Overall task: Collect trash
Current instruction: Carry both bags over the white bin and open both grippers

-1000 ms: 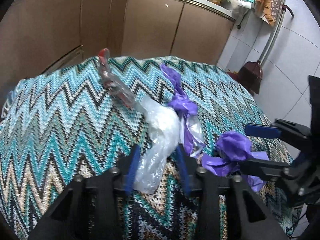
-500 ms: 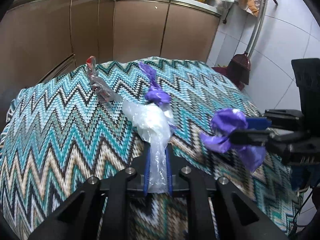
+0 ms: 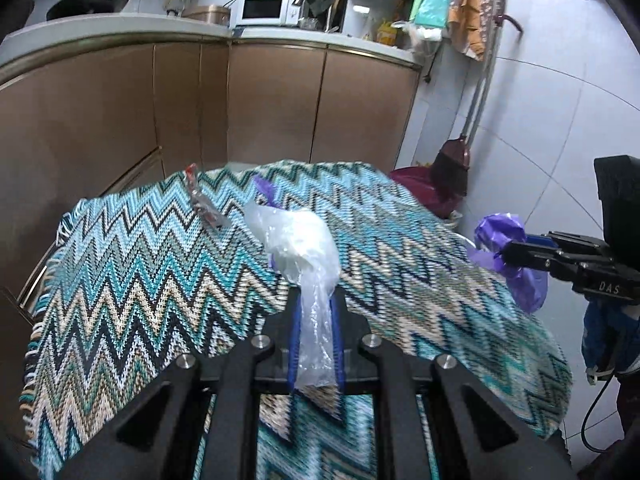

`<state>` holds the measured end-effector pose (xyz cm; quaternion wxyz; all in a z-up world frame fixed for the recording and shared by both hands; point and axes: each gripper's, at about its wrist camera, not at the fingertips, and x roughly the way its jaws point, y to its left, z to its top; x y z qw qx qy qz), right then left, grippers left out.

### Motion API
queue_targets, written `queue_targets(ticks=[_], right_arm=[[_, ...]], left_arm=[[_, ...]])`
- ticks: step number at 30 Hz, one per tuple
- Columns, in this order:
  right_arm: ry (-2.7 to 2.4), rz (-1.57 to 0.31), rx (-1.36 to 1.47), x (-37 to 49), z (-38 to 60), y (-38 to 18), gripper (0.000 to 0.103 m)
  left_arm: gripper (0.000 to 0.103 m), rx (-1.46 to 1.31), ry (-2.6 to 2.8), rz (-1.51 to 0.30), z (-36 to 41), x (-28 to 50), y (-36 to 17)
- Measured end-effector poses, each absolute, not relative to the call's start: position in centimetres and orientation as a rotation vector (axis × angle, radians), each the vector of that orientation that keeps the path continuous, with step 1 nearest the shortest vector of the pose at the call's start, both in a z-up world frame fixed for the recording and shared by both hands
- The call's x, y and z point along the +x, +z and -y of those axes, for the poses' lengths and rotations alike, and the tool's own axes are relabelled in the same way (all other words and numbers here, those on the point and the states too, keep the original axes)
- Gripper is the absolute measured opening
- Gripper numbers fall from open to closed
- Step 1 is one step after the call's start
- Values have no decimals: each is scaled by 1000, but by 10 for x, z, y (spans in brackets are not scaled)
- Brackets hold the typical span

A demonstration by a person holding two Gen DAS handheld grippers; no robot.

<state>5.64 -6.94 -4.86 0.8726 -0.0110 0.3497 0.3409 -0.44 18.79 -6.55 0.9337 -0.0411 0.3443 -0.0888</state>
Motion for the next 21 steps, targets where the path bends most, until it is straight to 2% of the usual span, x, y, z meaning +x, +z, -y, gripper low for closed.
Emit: queue_targets(ticks=[9,21], right_arm=[[596,-635,26,25,148,-28,32],[400,-565,95,33,240,-33,32]], left_arm=[[12,-39,-210,-695,-138,-25,-47],[12,8,-333,-730,-39,21,-43]])
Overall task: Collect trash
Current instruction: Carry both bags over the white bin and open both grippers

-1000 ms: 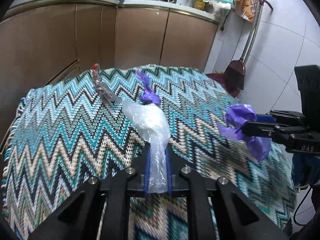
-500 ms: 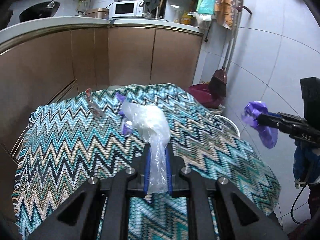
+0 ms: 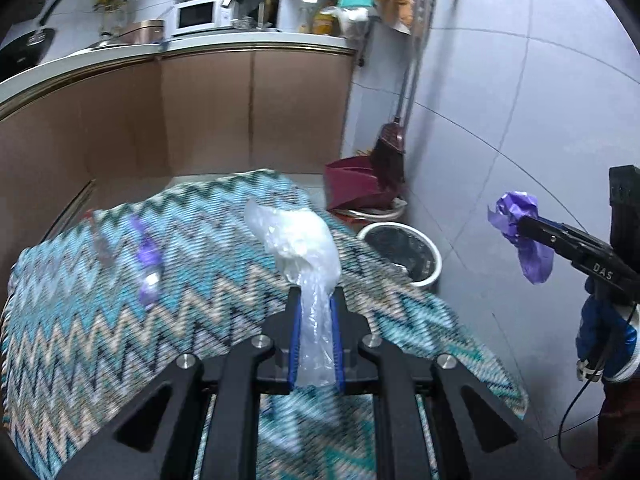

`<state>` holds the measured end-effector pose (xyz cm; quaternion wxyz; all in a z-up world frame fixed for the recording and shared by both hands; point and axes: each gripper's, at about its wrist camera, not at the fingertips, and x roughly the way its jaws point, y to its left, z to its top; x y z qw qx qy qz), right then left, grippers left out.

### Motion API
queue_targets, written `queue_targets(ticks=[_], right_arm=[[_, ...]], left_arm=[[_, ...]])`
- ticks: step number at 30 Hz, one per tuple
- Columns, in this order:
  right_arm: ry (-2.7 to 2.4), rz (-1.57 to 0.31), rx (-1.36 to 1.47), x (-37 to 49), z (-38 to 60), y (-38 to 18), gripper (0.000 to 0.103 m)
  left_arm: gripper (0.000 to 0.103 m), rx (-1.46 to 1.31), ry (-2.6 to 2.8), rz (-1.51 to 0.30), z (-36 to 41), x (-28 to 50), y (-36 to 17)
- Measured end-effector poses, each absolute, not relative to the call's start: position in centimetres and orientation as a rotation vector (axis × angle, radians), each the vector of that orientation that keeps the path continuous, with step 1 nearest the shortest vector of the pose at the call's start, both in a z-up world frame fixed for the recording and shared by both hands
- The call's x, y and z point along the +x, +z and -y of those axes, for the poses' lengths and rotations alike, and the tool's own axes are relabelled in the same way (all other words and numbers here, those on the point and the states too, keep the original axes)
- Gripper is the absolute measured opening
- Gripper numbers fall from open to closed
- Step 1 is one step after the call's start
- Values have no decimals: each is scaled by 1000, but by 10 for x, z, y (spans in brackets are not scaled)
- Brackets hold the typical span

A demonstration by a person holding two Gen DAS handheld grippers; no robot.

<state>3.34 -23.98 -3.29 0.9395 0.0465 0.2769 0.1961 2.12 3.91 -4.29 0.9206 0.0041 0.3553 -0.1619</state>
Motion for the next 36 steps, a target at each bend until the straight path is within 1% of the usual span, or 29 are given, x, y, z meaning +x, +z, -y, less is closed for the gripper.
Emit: queue_targets(ticks=[4,12,17,23,26,29,31,32,34,36], right_arm=[[345,-573,131,50,265,-43,32],[235,-605,176,104,305,-71,32],[183,-631,159,147,321,-90,32],[134,-675,172,205,342,-121,33],[115,-705,182,232,350,-143,35],[85,-740,184,255,358,-164,41],[71,-758,182,268,362,-176,43],[59,-765,176,273,364,-180,45],[41,-775,165,279,366,-185,47],[32,-779,160,285,369,-189,49]], left_arm=[[12,35,-390,-751,-4,47,-46],[12,95,-513,-793,85,125,-63],[13,125,-557,-837,140,181,-89],[14,140,-564,-913,186,245,-127],[14,126,-570,-946,205,271,-143],[14,106,-583,-980,223,295,-157],[20,88,-585,-998,229,302,-163],[23,80,-588,-1002,232,307,-166],[40,72,-597,-1000,235,312,-169],[44,67,-598,-993,237,315,-168]])
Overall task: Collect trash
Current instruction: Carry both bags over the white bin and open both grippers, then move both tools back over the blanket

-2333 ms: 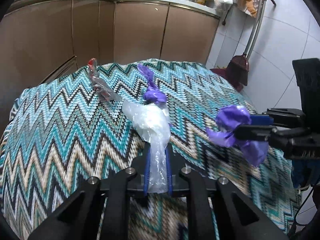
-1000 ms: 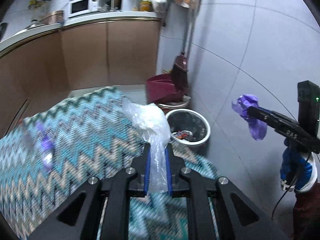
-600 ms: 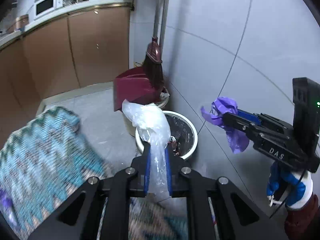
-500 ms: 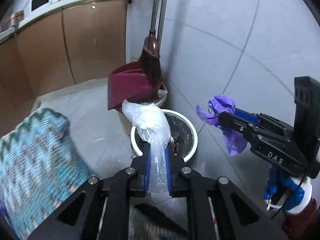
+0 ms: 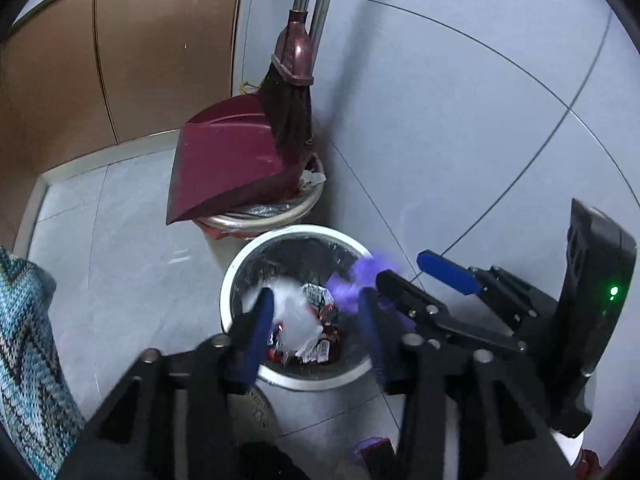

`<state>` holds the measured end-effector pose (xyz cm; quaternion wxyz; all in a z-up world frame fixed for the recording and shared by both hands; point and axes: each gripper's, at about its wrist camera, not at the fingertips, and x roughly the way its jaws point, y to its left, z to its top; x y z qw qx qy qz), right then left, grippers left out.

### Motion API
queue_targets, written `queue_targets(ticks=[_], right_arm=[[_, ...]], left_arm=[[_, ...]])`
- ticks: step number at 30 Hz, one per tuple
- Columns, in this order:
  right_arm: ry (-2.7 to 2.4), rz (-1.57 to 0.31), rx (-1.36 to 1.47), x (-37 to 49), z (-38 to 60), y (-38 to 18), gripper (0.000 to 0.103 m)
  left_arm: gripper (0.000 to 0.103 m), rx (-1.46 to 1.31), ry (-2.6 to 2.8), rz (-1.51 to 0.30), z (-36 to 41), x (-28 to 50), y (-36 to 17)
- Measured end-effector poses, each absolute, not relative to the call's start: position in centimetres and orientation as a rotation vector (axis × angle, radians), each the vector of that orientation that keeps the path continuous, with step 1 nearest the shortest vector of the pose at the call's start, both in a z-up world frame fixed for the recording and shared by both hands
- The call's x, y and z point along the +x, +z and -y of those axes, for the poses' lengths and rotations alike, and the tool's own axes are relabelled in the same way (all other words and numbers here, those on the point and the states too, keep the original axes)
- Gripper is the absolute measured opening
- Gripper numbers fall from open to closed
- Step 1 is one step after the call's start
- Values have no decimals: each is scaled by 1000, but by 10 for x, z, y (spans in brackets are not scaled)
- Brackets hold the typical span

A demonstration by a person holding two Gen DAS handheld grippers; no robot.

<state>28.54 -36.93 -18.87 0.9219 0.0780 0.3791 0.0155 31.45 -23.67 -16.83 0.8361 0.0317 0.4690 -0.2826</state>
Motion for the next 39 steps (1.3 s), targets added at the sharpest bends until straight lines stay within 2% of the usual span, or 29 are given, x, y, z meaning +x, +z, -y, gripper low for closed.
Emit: queue_targets(ticks=[10,12,24,26,28,30,39], right_arm=[[11,-760,146,265,366,-171,60],[11,-746,151,254,362,-162,67],[75,-614,119,158,317,-74,79],[90,-592,110,141,308,-60,79],[111,-572,110,124,298,-46,80],[131,-550,103,106,288,-32,80],[206,-488,59,51,243,8,81]], left_arm=[[44,29,-566,-905,216,291,-142],[44,33,-544,-869,207,278,-129],[44,119,-403,-627,155,164,-47],[46,125,-388,-604,144,144,-37],[55,125,-363,-575,130,122,-26],[58,117,-340,-551,118,106,-17],[64,77,-235,-468,58,42,15]])
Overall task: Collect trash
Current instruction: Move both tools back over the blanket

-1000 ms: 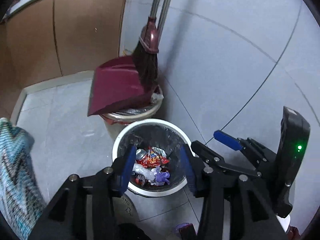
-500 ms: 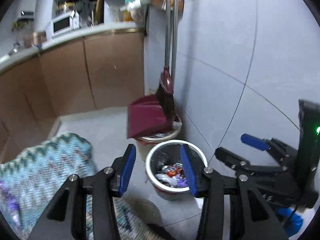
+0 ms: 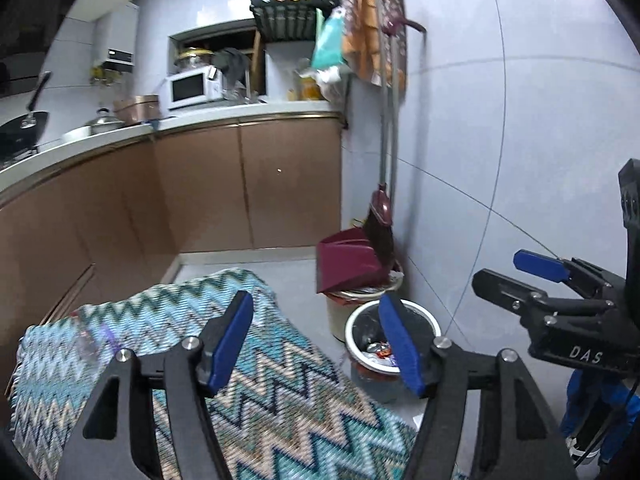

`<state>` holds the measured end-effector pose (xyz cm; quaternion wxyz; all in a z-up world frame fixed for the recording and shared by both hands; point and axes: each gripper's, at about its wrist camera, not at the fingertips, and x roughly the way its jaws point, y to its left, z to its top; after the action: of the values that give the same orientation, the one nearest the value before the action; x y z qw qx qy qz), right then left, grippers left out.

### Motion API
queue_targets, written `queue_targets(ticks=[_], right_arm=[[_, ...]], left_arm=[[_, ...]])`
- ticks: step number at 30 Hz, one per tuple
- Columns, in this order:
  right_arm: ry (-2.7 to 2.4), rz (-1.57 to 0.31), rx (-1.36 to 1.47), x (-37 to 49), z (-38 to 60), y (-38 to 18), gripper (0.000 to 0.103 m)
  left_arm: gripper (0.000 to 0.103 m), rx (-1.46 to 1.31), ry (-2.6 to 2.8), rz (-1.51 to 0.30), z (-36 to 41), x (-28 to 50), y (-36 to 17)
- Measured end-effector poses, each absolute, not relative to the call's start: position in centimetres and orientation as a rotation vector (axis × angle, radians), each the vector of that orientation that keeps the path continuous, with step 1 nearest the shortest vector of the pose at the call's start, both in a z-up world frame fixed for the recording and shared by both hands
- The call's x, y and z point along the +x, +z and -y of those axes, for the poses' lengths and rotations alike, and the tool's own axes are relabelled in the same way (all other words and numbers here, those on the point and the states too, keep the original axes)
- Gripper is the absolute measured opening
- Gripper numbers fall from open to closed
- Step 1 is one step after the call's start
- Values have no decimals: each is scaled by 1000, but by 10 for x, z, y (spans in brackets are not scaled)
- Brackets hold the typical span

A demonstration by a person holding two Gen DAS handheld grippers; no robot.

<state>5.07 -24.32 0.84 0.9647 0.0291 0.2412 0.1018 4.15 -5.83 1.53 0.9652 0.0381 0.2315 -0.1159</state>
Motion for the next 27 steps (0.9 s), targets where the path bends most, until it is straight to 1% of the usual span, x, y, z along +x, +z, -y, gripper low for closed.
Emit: queue_targets(ticks=[13,19,21,23,27], right_arm=[[286,-456,-9,5,193,31,82],[313,-451,-36,-14,174,35,92],[319,-444,-48,-22,168,37,99],[328,-435,-50,-28,165,38,102],[343,-415,-59,-39,156,43,103]], left_arm=[[65,51,-124,-404,-2,-24,37],[65,49,-83,-377,-18,-52,37],[65,46,-72,-374,-22,-59,35],[65,42,-57,-369,-28,-67,34],[65,36,-32,-361,-38,-79,33]])
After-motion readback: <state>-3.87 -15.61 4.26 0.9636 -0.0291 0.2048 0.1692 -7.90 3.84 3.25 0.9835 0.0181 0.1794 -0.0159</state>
